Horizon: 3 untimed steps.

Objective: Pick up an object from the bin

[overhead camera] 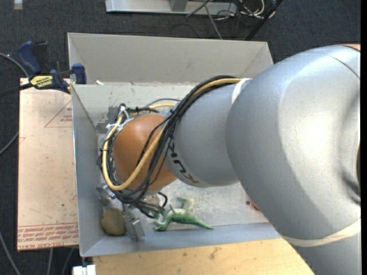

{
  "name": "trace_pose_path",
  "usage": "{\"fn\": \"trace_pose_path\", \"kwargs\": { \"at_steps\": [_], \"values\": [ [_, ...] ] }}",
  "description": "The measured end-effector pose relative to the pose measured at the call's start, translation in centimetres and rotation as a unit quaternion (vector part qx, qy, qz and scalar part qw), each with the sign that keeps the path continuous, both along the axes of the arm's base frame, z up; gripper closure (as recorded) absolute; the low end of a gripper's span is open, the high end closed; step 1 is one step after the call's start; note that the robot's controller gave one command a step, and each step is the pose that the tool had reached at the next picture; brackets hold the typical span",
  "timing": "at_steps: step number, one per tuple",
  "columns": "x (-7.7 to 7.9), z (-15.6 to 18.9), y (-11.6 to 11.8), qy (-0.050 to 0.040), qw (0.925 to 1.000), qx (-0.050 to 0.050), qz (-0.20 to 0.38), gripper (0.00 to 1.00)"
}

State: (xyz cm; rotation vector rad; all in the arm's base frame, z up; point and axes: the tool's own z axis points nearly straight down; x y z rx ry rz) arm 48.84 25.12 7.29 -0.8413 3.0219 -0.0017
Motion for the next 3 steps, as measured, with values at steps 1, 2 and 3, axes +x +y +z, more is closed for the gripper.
{"fn": "trace_pose_path", "kwargs": {
  "at_steps": [1,2,3],
  "values": [
    [-0.7,0.0,0.0,0.0003,0.9998,0.001,-0.021,1.00],
    [-0.7,0.0,0.0,0.0003,0.9998,0.001,-0.021,1.00],
    [1.4,5.9,-2.8,0.0038,0.9998,0.000,-0.017,1.00]
  ]
}}
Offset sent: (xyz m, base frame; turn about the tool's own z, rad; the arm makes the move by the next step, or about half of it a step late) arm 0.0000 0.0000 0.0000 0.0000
